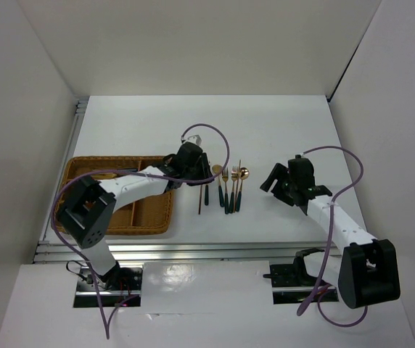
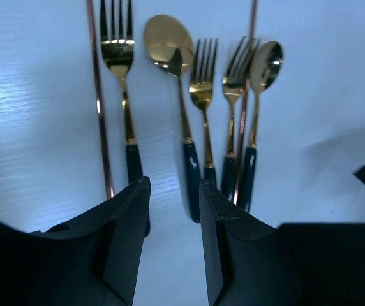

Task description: Sort the eating utensils into containers

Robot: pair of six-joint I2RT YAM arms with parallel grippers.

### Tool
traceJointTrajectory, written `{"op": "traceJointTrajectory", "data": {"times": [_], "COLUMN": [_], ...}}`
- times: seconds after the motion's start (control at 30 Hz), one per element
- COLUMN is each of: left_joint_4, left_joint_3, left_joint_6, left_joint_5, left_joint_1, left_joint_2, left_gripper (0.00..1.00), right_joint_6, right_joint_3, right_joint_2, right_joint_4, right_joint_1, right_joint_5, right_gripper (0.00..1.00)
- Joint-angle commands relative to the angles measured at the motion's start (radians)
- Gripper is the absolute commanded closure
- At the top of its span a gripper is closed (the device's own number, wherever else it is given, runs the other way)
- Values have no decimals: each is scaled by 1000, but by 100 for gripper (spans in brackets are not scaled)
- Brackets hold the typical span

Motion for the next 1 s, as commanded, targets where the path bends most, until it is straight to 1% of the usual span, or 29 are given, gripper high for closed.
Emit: {"op": "traceJointTrajectory", "data": {"times": [0.0, 0.13, 0.3, 0.63, 0.93, 0.97], "left_joint_4": [29, 39, 52, 61, 42, 42], "left_joint_3": [25, 80, 114, 166, 205, 205], "left_joint_6": [-12, 2, 13, 13, 2, -7], "left_joint_5": [-20, 20, 53, 93, 72, 72], "left_joint_1": [-2, -11, -20, -20, -20, -20], "left_joint_2": [41, 144, 202, 273, 328, 337], "left_gripper": [50, 52, 54, 54, 54, 55], "right_joint_6": [-10, -10, -19, -19, -28, -28], "right_joint_3": [-10, -1, 9, 9, 18, 18], "right_joint_2": [-33, -8, 16, 55, 73, 73], "right_joint_4": [-19, -19, -10, 8, 17, 17], "right_joint_1": [-7, -7, -7, -7, -7, -7], "right_joint_5": [48, 39, 39, 39, 48, 48], "right_gripper": [20, 19, 19, 19, 19, 19]}}
